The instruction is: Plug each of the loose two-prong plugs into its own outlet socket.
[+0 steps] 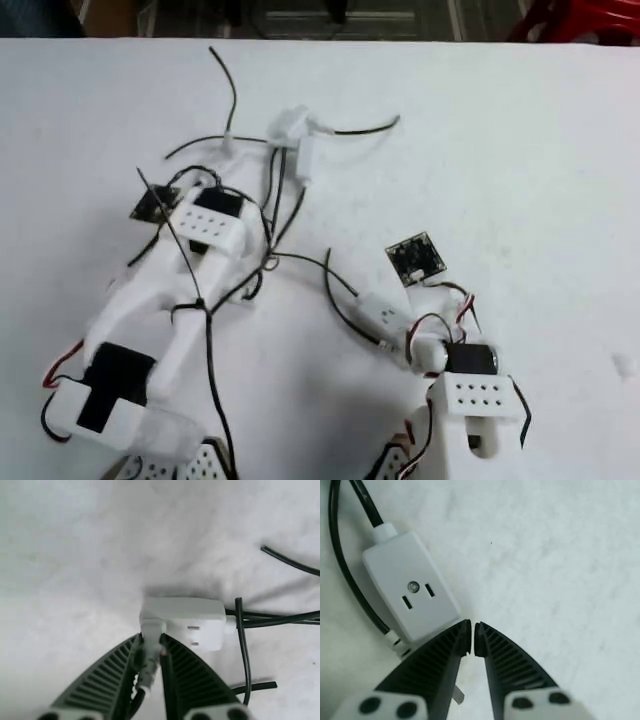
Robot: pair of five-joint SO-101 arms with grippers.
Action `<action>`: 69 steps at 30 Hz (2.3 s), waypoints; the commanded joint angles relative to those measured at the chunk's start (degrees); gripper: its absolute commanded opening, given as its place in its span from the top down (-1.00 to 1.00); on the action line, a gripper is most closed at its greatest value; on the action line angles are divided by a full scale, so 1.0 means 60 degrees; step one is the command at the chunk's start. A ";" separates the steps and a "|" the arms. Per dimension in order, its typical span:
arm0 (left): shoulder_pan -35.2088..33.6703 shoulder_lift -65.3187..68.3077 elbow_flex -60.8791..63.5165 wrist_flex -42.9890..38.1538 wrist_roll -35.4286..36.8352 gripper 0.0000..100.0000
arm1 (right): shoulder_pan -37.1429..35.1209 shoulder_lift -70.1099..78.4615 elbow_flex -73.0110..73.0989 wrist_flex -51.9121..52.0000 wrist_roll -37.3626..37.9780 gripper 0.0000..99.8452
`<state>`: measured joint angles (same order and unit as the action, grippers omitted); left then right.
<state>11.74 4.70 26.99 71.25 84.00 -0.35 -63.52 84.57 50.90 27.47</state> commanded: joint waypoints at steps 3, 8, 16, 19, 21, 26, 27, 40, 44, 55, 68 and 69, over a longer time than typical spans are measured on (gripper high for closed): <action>-0.0007 0.0154 -0.0967 0.0777 0.0029 0.95 | 0.0037 -0.0139 -0.0044 -0.0154 0.0015 0.94; -0.0022 0.0154 -0.3355 0.4308 0.0000 0.95 | 0.0037 -0.0139 -0.0044 -0.0154 0.0015 0.94; -0.1179 0.0154 -0.5656 0.5172 0.0015 0.95 | 0.0037 -0.0139 -0.0044 -0.0154 0.0015 0.94; -0.1297 0.0154 -0.5172 0.5172 0.0015 0.95 | 0.0037 -0.0139 -0.0044 -0.0154 0.0015 0.94; -0.1165 0.0168 -0.4513 0.5128 0.0000 0.95 | 0.0037 -0.0139 -0.0044 -0.0154 0.0015 0.94; -0.0095 0.0154 -0.3824 0.5128 -0.0015 0.95 | 0.0037 -0.0139 -0.0044 -0.0154 0.0015 0.94; 0.0081 0.0154 -0.3824 0.5128 -0.0015 0.95 | 0.0037 -0.0139 -0.0044 -0.0154 0.0015 0.94; 0.0418 0.0242 -0.2168 0.3546 -0.0015 0.95 | 0.0051 -0.0139 -0.0044 -0.0154 0.0015 0.94; 0.0432 0.0242 -0.2037 0.3150 -0.0015 0.95 | 0.0051 -0.0139 -0.0044 -0.0154 0.0015 0.94; 0.0447 0.0168 -0.3267 0.4777 -0.0015 0.95 | 0.0051 -0.0139 -0.0044 -0.0154 0.0015 0.94; 0.0447 0.1648 -0.3634 0.3795 -0.0161 0.95 | 0.0051 -0.0139 -0.0044 -0.0154 0.0015 0.94; 0.0447 0.1648 -0.3634 0.3839 -0.0366 0.95 | 0.0051 -0.0139 -0.0044 -0.0154 0.0015 0.94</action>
<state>13.41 14.46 7.47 95.25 83.74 -0.35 -63.52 84.57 50.90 27.47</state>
